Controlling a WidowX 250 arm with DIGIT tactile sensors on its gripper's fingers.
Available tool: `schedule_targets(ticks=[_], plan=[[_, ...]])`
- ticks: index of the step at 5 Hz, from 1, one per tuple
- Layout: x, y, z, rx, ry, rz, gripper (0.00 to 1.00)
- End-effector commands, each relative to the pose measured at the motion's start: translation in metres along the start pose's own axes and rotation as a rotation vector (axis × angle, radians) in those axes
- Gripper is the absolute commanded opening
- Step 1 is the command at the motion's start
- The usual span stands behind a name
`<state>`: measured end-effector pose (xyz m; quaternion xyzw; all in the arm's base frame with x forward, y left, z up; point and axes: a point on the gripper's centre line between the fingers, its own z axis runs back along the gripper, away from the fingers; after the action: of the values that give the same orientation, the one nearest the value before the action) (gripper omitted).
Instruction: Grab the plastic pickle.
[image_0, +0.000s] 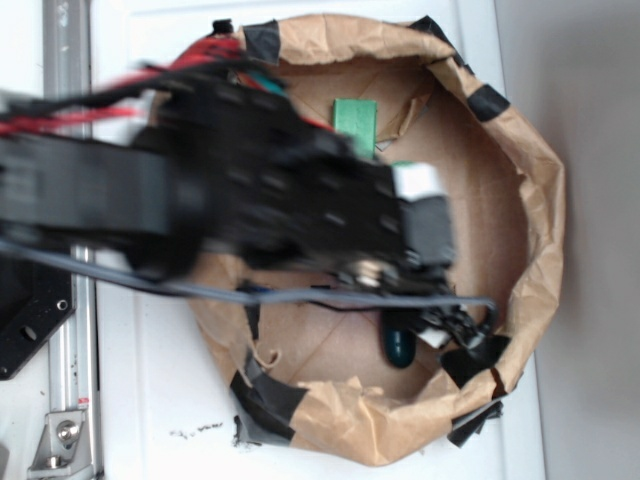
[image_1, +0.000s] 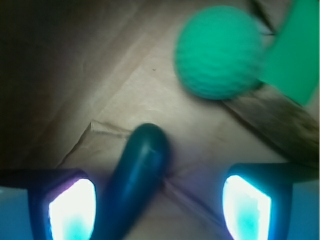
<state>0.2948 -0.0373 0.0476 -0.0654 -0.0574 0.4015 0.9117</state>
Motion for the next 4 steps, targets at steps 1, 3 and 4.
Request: schedule_targets(ticks=[1, 3, 4], plan=[[0.014, -0.007, -0.007, 0.138, 0.038, 0.076, 0.26], [0.011, -0.007, -0.002, 0.033, 0.027, 0.006, 0.0], [0.017, -0.008, 0.025, -0.103, -0.014, -0.212, 0.0]])
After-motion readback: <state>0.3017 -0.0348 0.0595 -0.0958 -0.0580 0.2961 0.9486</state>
